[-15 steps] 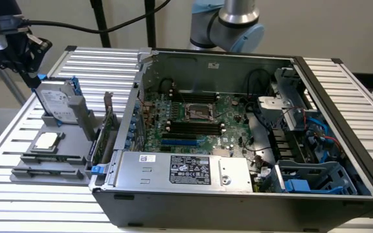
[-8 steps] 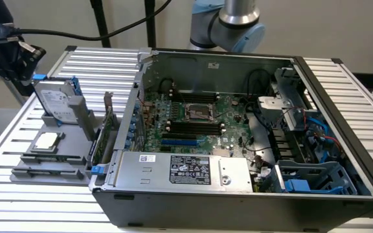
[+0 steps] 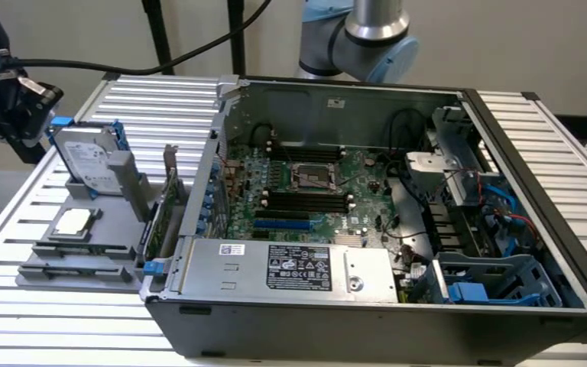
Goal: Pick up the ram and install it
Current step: 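Reach for the ram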
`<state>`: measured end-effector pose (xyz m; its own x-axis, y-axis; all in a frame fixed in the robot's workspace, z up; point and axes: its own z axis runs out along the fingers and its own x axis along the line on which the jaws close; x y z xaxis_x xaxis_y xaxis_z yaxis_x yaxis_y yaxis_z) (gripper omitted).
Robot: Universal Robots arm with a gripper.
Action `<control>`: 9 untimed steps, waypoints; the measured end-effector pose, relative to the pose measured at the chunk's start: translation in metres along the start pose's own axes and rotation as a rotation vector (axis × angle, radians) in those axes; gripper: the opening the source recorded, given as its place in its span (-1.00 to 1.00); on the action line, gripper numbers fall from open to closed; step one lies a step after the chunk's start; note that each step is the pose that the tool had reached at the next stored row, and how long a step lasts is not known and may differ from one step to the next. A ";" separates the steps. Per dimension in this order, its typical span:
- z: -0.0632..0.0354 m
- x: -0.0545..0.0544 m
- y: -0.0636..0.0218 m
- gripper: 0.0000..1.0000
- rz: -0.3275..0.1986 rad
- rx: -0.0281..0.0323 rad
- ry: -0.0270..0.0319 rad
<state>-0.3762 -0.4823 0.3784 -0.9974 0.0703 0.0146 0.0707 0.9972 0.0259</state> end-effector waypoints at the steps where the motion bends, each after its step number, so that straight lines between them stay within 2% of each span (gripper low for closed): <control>1: 0.0000 0.000 -0.0016 -0.79 0.000 0.0016 0.0011; 7: 0.0002 -0.001 -0.0083 -0.79 -0.009 0.0123 0.0028; 9: 0.0001 -0.001 -0.0092 -0.79 -0.018 0.0139 0.0031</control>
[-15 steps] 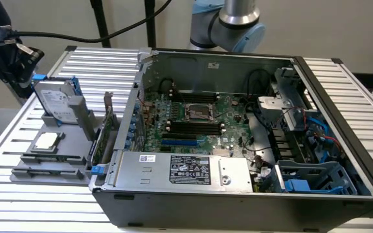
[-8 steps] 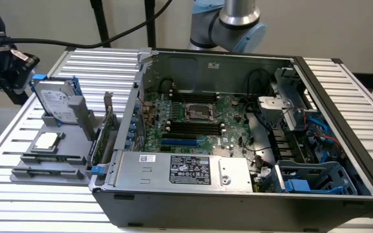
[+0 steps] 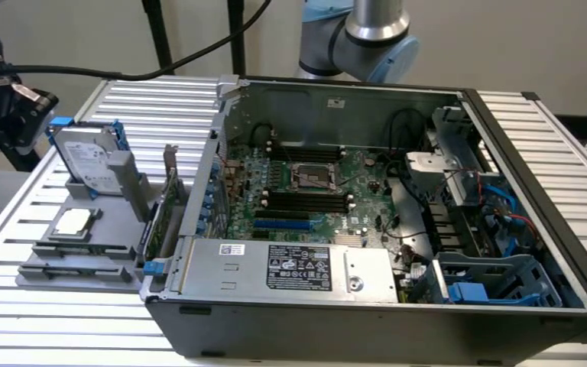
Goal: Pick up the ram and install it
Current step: 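Reach for the ram, then pick up the ram and move it above insertion slot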
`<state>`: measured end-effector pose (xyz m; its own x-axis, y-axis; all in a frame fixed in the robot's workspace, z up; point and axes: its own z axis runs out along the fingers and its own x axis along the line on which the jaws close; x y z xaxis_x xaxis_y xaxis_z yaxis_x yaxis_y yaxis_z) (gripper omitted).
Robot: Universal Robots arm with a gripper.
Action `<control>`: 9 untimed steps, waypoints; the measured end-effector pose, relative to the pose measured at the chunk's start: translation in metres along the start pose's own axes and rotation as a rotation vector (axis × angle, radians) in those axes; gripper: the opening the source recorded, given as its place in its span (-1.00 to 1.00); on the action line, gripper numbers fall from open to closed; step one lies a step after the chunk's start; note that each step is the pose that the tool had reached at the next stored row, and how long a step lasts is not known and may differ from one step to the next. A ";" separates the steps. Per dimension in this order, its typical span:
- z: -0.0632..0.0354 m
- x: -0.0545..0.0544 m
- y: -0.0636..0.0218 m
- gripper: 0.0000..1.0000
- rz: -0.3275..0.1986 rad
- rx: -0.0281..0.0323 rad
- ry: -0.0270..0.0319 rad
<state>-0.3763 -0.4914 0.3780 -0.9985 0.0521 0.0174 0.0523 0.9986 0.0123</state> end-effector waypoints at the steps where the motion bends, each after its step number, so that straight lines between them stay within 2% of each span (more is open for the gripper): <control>1: 0.0000 0.000 -0.0001 -0.79 -0.003 0.0001 0.0000; 9: 0.0000 0.000 -0.0002 -0.79 -0.007 0.0002 0.0000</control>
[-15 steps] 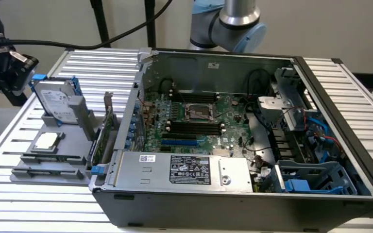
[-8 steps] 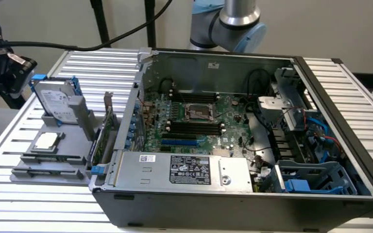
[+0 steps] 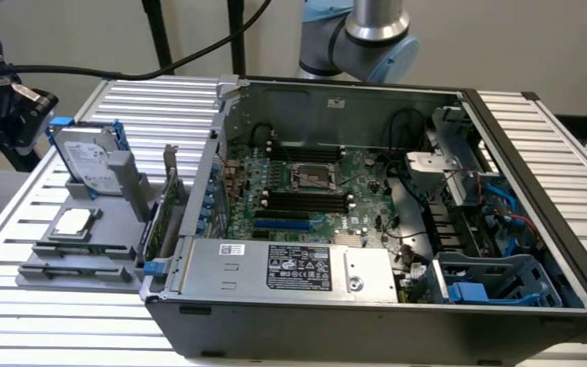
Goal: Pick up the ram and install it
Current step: 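Pick up the ram and move it above insertion slot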
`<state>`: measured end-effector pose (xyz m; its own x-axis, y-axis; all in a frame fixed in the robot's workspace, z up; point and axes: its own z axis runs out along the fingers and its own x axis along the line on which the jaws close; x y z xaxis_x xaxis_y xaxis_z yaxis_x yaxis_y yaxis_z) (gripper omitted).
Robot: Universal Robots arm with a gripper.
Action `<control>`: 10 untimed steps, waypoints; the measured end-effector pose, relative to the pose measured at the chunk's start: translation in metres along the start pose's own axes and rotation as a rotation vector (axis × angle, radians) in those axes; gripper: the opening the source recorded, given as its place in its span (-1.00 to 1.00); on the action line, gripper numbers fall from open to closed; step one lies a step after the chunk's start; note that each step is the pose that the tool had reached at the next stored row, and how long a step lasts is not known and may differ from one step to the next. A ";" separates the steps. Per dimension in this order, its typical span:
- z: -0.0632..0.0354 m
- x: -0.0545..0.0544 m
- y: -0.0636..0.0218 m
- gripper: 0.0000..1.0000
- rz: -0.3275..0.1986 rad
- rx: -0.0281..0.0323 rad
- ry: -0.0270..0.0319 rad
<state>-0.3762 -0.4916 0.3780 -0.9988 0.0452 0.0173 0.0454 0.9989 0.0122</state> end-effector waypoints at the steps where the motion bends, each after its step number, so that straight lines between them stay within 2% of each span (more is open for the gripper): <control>1: 0.0000 0.000 0.0000 -0.79 0.000 0.0000 0.0000; 7: 0.0001 0.001 0.0000 -0.79 -0.003 0.0002 -0.0012; 10: 0.0007 0.000 0.0000 -0.79 -0.052 0.0008 -0.0012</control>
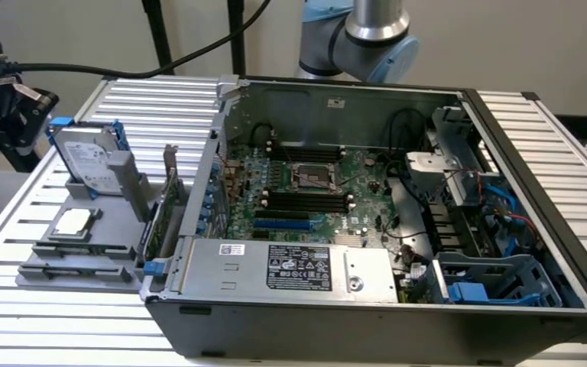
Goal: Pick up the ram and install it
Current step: 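Pick up the ram and move it above insertion slot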
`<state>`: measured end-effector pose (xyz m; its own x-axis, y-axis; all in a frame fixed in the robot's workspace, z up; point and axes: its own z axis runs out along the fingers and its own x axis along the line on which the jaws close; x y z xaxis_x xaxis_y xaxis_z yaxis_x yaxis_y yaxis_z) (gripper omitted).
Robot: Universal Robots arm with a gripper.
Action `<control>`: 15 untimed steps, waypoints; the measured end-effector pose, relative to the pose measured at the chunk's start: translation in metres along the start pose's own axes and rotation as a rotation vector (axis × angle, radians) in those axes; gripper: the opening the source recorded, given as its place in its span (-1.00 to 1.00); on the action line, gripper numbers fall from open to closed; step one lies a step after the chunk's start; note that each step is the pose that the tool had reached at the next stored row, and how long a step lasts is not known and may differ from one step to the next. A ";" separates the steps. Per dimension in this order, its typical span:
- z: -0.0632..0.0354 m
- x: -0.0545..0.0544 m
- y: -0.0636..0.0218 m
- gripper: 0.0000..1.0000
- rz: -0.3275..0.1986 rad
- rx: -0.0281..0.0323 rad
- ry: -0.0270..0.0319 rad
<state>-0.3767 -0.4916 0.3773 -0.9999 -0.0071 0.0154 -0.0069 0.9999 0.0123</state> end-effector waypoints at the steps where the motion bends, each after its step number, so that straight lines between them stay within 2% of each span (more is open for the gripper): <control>1: 0.0002 0.000 0.0000 -0.79 -0.018 0.0003 0.0003; 15: 0.0051 0.000 0.0000 -0.79 -0.273 0.0043 0.0034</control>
<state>-0.3768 -0.4916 0.3721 -0.9610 -0.2762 0.0155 -0.2761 0.9611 0.0123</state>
